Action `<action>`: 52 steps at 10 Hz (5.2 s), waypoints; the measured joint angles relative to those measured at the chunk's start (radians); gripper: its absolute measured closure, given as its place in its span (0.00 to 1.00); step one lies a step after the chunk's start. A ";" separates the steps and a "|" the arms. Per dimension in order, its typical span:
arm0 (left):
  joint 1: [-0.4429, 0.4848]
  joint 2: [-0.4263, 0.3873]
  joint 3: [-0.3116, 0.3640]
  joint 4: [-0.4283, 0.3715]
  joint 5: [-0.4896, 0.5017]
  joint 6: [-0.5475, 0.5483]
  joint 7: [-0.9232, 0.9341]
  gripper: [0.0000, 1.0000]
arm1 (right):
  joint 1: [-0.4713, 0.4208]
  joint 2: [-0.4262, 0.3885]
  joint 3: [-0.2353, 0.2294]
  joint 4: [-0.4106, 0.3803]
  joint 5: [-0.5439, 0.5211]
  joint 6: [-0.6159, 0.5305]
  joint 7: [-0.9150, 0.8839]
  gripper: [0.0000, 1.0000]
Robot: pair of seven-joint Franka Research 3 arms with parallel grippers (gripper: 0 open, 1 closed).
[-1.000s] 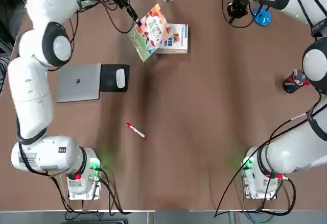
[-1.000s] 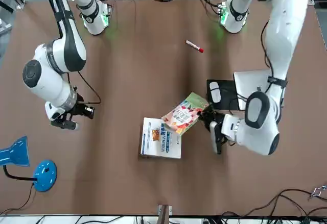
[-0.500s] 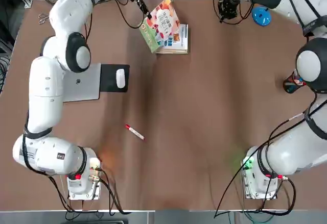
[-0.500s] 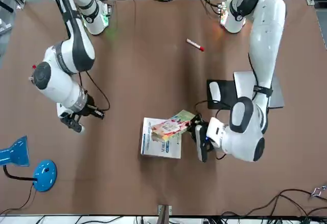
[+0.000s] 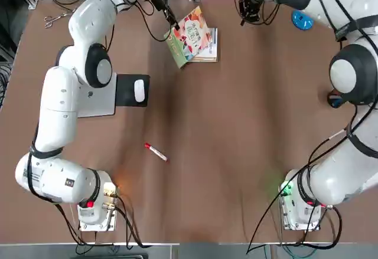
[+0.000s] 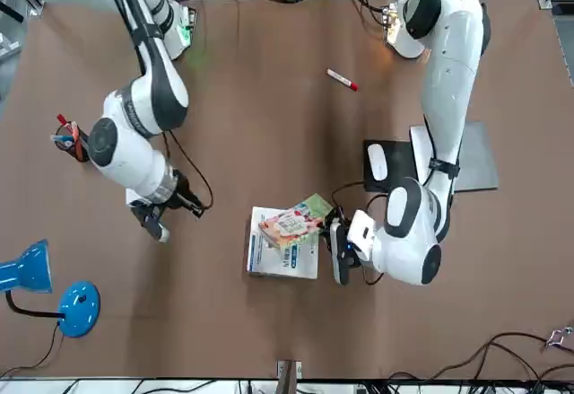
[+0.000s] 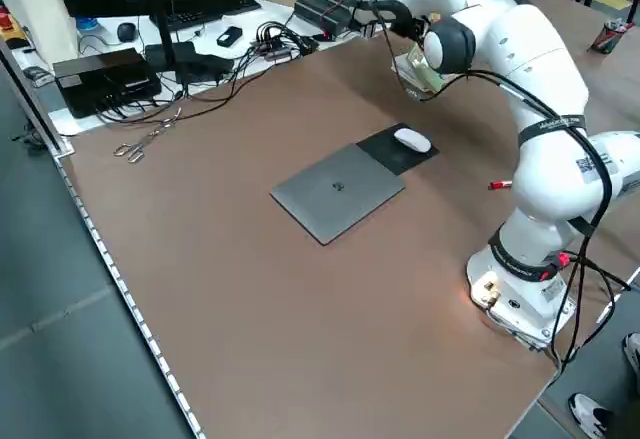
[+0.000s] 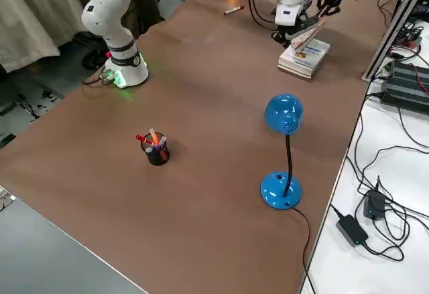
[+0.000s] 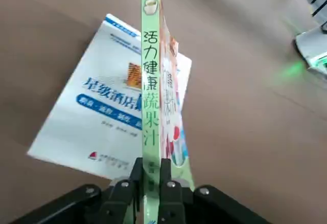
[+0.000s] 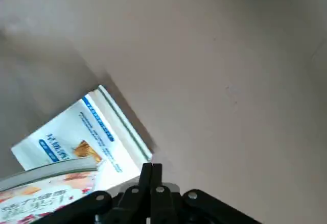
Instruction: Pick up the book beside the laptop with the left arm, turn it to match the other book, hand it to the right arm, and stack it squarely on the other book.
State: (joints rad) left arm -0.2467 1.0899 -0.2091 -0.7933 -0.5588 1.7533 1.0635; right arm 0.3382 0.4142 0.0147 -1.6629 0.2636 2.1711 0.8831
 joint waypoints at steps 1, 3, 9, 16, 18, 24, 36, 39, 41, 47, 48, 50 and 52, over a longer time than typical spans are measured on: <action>-0.010 0.000 0.023 0.006 0.000 0.020 0.006 0.85 | 0.009 0.028 0.000 0.030 0.000 0.002 0.036 0.99; -0.030 0.000 0.054 0.020 0.000 0.053 0.018 0.85 | 0.010 0.069 -0.002 0.072 0.001 0.003 0.071 0.99; -0.123 0.000 0.139 0.026 0.000 0.176 0.024 0.85 | 0.046 0.145 0.000 0.118 0.005 0.067 0.175 0.99; -0.166 0.020 0.178 0.026 0.000 0.191 0.124 0.85 | 0.127 0.203 0.000 0.157 0.006 0.160 0.350 0.99; -0.185 0.032 0.179 0.026 0.000 0.196 0.125 0.82 | 0.128 0.203 0.000 0.158 0.006 0.160 0.351 1.00; -0.186 0.000 0.191 0.056 0.013 0.220 0.000 0.17 | 0.185 0.243 0.002 0.184 0.028 0.252 0.428 1.00; -0.030 -0.568 0.409 -0.093 0.384 -0.459 -0.996 0.04 | 0.402 0.597 0.001 0.435 0.030 0.640 0.676 0.98; 0.016 -0.721 0.411 -0.253 0.398 -0.455 -1.030 0.04 | 0.396 0.632 -0.002 0.479 0.030 0.641 0.676 0.98; 0.010 -0.810 0.408 -0.400 0.427 -0.365 -1.059 0.04 | 0.384 0.648 -0.002 0.502 0.030 0.641 0.676 0.98; 0.249 -1.078 0.128 -0.802 0.511 -0.152 -1.088 0.03 | 0.348 0.667 -0.002 0.535 0.030 0.642 0.676 0.97; 0.249 -1.077 0.123 -0.810 0.517 -0.149 -1.088 0.00 | 0.348 0.672 -0.001 0.543 0.030 0.646 0.676 0.97; 0.248 -1.077 0.119 -0.813 0.534 -0.148 -1.088 0.03 | 0.348 0.689 0.010 0.550 0.030 0.691 0.676 0.97; 0.250 -1.073 0.118 -0.813 0.550 -0.143 -1.088 0.04 | 0.348 0.701 0.017 0.558 0.030 0.712 0.676 0.97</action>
State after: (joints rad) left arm 0.0034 0.0168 -0.0913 -1.6059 -0.0090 1.6103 -0.0245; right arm 0.6861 1.1154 0.0313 -1.1044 0.2938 2.8827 1.5588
